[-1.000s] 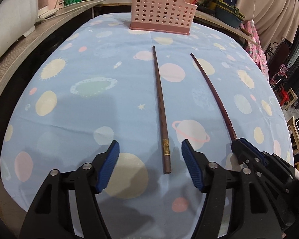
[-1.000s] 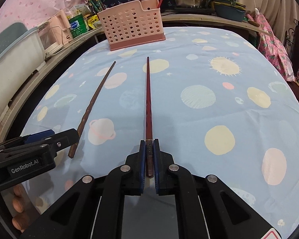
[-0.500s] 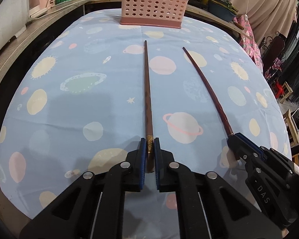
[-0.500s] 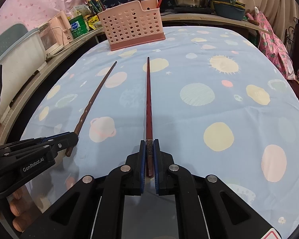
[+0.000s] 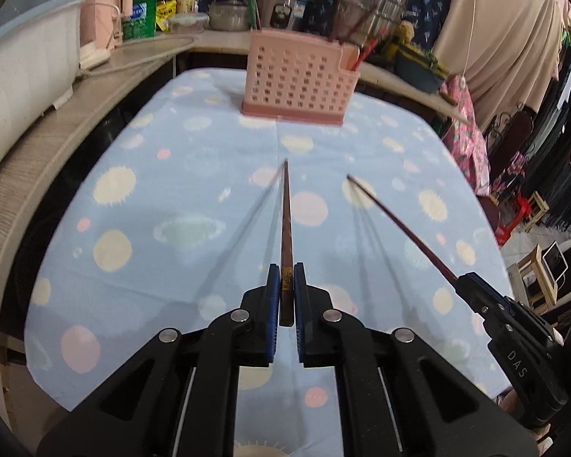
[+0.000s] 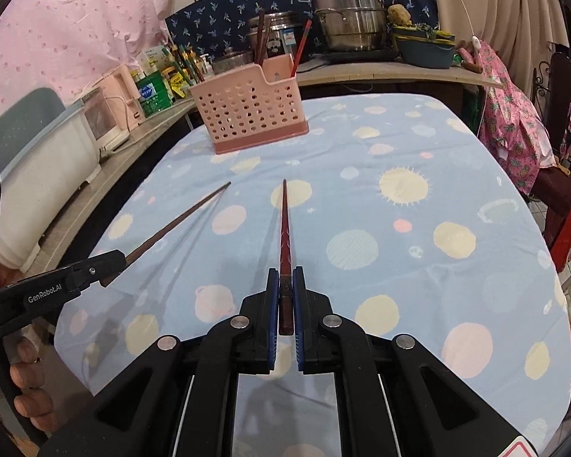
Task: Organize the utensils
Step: 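Lift and carry both held chopsticks up over the pink holder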
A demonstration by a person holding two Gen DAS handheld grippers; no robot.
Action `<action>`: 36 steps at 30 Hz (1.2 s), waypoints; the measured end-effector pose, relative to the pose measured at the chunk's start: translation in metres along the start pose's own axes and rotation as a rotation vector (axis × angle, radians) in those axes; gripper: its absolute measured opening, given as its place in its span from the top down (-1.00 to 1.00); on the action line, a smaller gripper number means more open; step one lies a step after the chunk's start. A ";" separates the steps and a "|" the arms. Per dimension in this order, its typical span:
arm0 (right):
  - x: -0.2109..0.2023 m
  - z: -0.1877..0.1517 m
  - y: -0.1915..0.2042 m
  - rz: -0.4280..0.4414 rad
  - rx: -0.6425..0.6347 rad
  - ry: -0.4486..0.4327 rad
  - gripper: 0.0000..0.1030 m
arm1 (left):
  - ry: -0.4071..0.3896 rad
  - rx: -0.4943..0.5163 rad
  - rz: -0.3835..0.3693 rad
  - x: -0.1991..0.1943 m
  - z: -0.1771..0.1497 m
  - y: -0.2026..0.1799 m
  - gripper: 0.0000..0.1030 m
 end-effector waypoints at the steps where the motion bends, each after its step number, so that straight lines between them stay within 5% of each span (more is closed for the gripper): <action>1: -0.003 0.008 -0.001 0.003 0.001 -0.014 0.88 | -0.016 -0.003 -0.002 -0.004 0.007 0.000 0.87; 13: -0.027 0.107 -0.003 0.043 0.030 -0.212 0.88 | -0.182 -0.004 -0.001 -0.032 0.103 -0.005 0.87; 24: -0.004 0.162 0.005 0.077 0.025 -0.260 0.88 | -0.218 -0.018 -0.011 -0.013 0.160 -0.008 0.87; 36: 0.021 0.267 0.021 0.124 0.028 -0.370 0.88 | -0.364 -0.042 -0.008 -0.019 0.266 -0.009 0.87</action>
Point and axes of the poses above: each gripper's, at about its wrist camera, not at the fingertips, and x roughly the way its jaws point, y to its left, z to its top, the point moved 5 cm from there along x, roughly the way its jaws point, and after that the axes turned 8 degrees about -y, right-handed, at the moved point
